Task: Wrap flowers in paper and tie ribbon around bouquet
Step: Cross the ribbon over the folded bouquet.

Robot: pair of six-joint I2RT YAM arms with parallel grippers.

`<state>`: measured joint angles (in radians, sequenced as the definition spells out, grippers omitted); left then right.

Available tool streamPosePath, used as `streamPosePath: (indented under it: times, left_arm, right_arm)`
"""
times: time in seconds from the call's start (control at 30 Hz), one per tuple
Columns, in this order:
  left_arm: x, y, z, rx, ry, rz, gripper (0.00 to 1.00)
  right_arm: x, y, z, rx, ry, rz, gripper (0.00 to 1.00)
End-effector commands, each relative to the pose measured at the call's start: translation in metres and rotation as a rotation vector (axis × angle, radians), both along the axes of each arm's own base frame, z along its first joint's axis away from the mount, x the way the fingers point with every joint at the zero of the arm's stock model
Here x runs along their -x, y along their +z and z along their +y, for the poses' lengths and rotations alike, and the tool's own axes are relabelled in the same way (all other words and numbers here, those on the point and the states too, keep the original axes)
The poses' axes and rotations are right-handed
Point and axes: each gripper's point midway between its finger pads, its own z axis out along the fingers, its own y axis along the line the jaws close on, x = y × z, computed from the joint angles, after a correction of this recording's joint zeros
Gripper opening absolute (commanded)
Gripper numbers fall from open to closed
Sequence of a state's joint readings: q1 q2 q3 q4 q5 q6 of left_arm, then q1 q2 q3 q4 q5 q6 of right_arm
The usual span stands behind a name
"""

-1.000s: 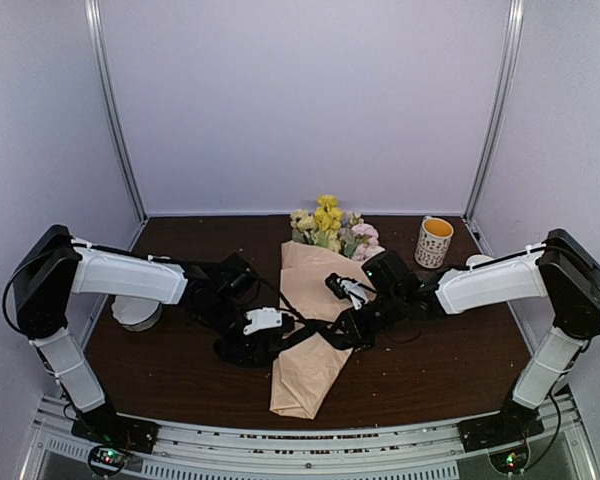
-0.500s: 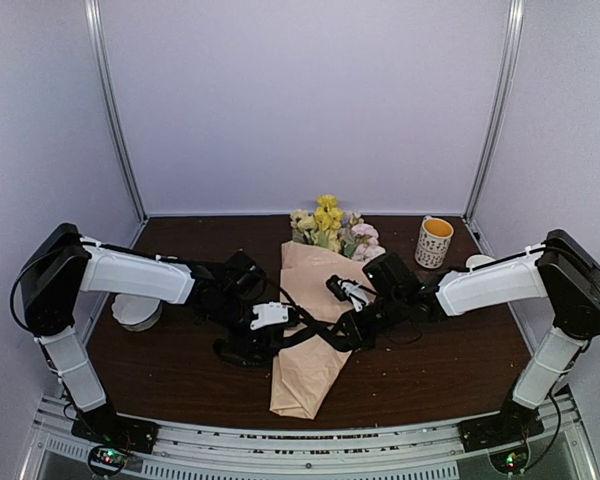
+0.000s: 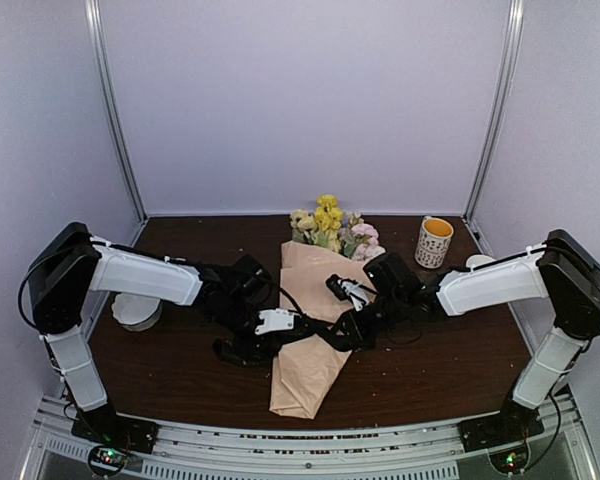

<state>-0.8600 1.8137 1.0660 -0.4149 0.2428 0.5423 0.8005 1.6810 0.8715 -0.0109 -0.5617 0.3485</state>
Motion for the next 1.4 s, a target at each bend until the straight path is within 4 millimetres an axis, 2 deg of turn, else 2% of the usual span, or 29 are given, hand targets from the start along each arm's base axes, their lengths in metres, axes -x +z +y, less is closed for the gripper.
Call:
streamPosePath:
  times: [0.0,0.2,0.4,0.6,0.73,0.8,0.93,1.1,1.2,1.27,1.37]
  left_arm:
    - [-0.017,0.015,-0.005,0.002,0.047,-0.051,0.0]
    - [-0.049,0.033,0.021,-0.015,0.213,-0.122,0.0]
    - [-0.086,0.044,0.053,-0.062,0.37,-0.186,0.0]
    - [-0.102,0.042,0.077,-0.124,0.466,-0.216,0.0]
    - [-0.1,0.044,0.072,-0.108,0.458,-0.201,0.0]
    - [-0.1,0.046,0.069,-0.091,0.45,-0.192,0.0]
    - [-0.098,0.048,0.067,-0.082,0.443,-0.187,0.0]
    - [-0.097,0.051,0.065,-0.069,0.432,-0.186,0.0]
    - [-0.097,0.053,0.065,-0.068,0.43,-0.19,0.0]
    - [-0.096,0.054,0.066,-0.067,0.431,-0.189,0.0]
    - [-0.096,0.054,0.066,-0.069,0.428,-0.193,0.0]
  right_arm:
    - [0.012,0.014,-0.006,-0.02,0.026,0.012,0.0]
    - [0.033,0.01,-0.036,0.057,0.026,0.05,0.0]
    - [0.064,-0.009,-0.075,0.151,-0.043,0.2,0.0]
    - [0.097,-0.018,-0.116,0.23,-0.144,0.359,0.0]
    - [0.098,-0.026,-0.141,0.331,-0.212,0.342,0.0]
    - [0.098,-0.024,-0.135,0.309,-0.201,0.339,0.01]
    - [0.091,-0.011,-0.124,0.301,-0.163,0.261,0.35]
    - [0.058,0.005,-0.118,0.344,-0.19,0.084,0.55]
    - [0.041,0.007,-0.116,0.429,-0.217,-0.002,0.56]
    - [0.041,0.008,-0.11,0.477,-0.199,-0.04,0.54]
    - [0.055,0.003,-0.086,0.482,-0.132,-0.05,0.54]
